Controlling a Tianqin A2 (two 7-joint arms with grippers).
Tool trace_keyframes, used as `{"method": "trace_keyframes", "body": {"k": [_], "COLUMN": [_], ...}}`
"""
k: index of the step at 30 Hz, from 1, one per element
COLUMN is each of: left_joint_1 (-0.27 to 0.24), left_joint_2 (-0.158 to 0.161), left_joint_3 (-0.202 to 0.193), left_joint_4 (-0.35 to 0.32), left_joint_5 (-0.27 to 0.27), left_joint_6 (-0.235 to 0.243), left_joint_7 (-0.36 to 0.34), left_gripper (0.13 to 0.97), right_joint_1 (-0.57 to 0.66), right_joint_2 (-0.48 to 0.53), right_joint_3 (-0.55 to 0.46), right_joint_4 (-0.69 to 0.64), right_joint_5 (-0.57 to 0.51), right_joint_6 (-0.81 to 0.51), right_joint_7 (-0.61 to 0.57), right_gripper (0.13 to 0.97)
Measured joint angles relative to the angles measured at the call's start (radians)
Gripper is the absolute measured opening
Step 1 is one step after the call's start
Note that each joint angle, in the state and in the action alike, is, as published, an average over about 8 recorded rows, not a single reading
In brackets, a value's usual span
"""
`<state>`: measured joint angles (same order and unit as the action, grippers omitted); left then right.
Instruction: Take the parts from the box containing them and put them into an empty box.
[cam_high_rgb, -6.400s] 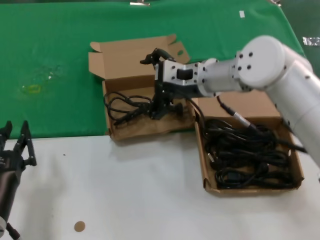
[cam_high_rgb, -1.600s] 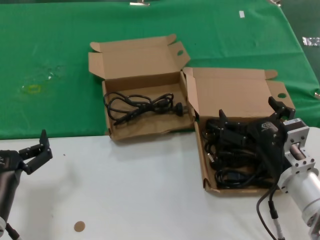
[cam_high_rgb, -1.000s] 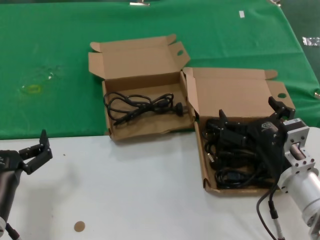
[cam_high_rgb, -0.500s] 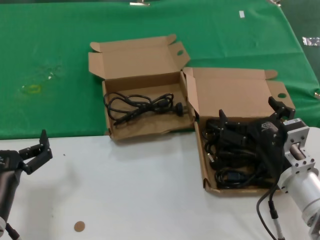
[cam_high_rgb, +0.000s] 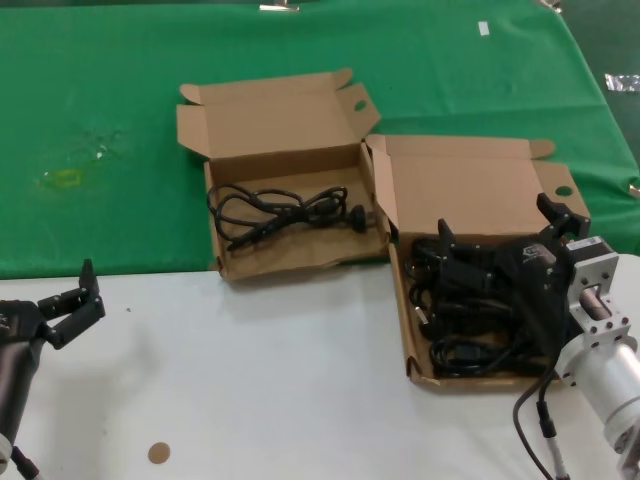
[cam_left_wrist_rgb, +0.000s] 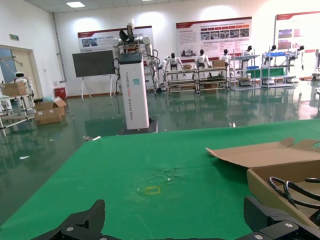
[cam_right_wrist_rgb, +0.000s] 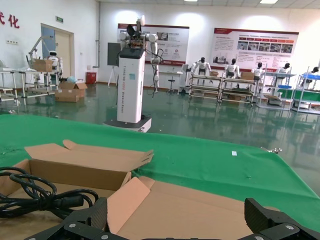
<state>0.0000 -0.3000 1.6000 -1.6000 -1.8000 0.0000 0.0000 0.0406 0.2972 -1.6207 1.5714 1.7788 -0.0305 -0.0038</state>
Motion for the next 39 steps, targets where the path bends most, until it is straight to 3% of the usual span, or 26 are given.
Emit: {"method": "trace_keyframes", "body": {"k": [39], "left_joint_1": [0.000], "left_joint_2": [0.000], "left_joint_3": [0.000], "left_joint_4": [0.000], "left_joint_5": [0.000], "left_joint_6": [0.000], "left_joint_7": [0.000], "left_gripper": [0.966], "right_joint_1": [0.000], "right_joint_2": [0.000], "right_joint_3": [0.000], "right_joint_4": [0.000], "right_joint_5": [0.000], "right_joint_6": [0.000], "right_joint_7": [0.000], "right_gripper": [0.966]}}
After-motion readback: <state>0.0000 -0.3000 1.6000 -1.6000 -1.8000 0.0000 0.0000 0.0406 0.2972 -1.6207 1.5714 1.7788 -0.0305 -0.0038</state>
